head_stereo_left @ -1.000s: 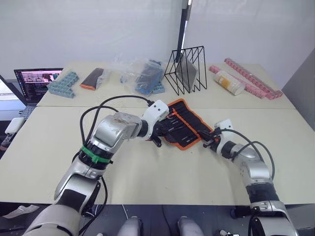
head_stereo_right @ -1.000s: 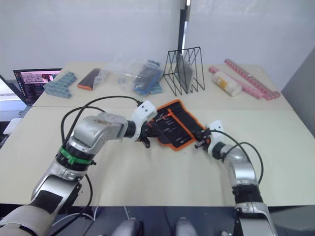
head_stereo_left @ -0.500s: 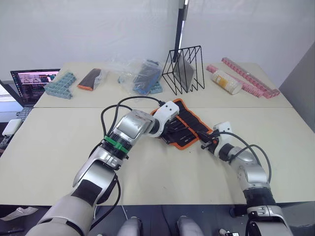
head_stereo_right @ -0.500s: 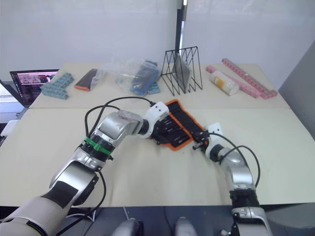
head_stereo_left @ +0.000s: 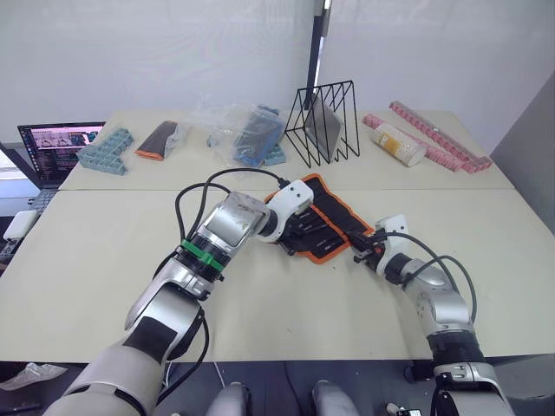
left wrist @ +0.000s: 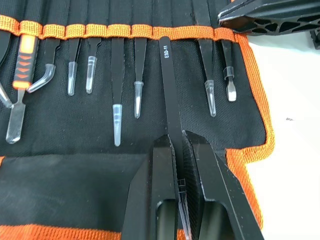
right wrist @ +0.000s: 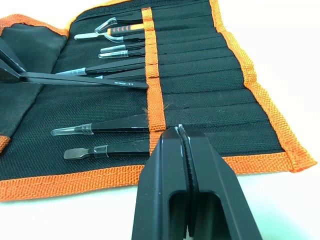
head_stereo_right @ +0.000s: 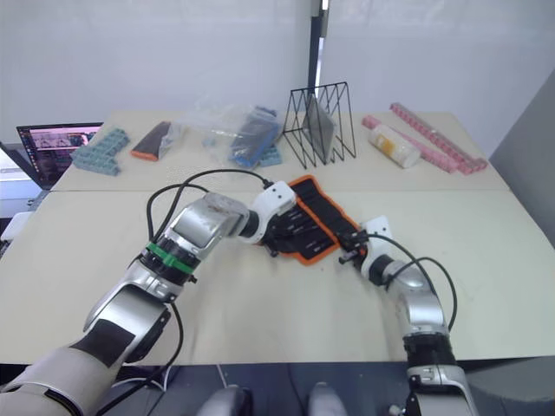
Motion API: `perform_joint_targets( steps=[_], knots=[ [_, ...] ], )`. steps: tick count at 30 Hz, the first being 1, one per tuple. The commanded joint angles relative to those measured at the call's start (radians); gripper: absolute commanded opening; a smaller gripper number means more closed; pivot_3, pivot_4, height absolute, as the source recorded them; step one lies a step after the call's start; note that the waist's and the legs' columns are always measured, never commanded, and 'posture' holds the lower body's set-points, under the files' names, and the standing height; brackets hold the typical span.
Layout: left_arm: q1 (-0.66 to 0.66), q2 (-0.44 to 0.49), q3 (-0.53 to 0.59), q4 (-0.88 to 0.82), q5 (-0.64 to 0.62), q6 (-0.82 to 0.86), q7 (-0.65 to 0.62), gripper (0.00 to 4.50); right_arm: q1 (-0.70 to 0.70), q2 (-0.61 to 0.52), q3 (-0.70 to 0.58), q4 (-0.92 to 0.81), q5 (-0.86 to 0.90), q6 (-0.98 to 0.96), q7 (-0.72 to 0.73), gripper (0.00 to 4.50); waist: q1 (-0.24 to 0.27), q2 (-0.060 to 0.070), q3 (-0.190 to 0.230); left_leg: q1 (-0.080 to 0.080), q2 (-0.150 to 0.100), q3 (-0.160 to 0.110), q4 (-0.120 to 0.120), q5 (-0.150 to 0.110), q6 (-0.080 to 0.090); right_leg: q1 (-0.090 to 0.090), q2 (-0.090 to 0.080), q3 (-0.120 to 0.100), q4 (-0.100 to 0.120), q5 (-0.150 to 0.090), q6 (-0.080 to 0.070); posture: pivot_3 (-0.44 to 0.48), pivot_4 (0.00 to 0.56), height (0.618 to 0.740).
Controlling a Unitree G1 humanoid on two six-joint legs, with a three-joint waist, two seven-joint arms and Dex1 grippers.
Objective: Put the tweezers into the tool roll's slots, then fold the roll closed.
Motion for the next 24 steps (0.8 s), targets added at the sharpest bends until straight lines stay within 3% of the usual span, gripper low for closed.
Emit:
perform_joint_targets(
  steps=[1,11,24],
  knots=[
    [0.001,0.003,-0.008,-0.032,0.019,-0.002,-0.011,0.03,0.012,0.014,0.023,0.028,-0.010,0.011,0.000,0.00,0.000,0.000,0.000,0.000,0.000,0.000,0.000,0.000,0.000,0.000,0.000,0.000,0.000,0.000,0.000,0.000,0.150,0.739],
    [-0.005,-0.022,-0.005,0.013,0.045,-0.048,-0.007,0.03,0.008,0.020,0.024,0.031,-0.011,0.011,-0.001,0.00,-0.001,0.000,0.000,0.000,0.000,0.000,0.001,0.000,0.000,0.000,0.000,0.000,0.001,0.000,0.000,0.000,0.150,0.739],
    [-0.071,-0.128,0.000,0.313,0.129,-0.332,-0.028,0.03,-0.002,0.020,0.058,0.068,-0.051,-0.005,0.001,0.00,-0.001,0.000,0.000,0.000,-0.001,0.001,0.006,0.000,0.000,0.000,0.000,0.000,0.005,0.000,0.000,0.000,0.150,0.739]
  ],
)
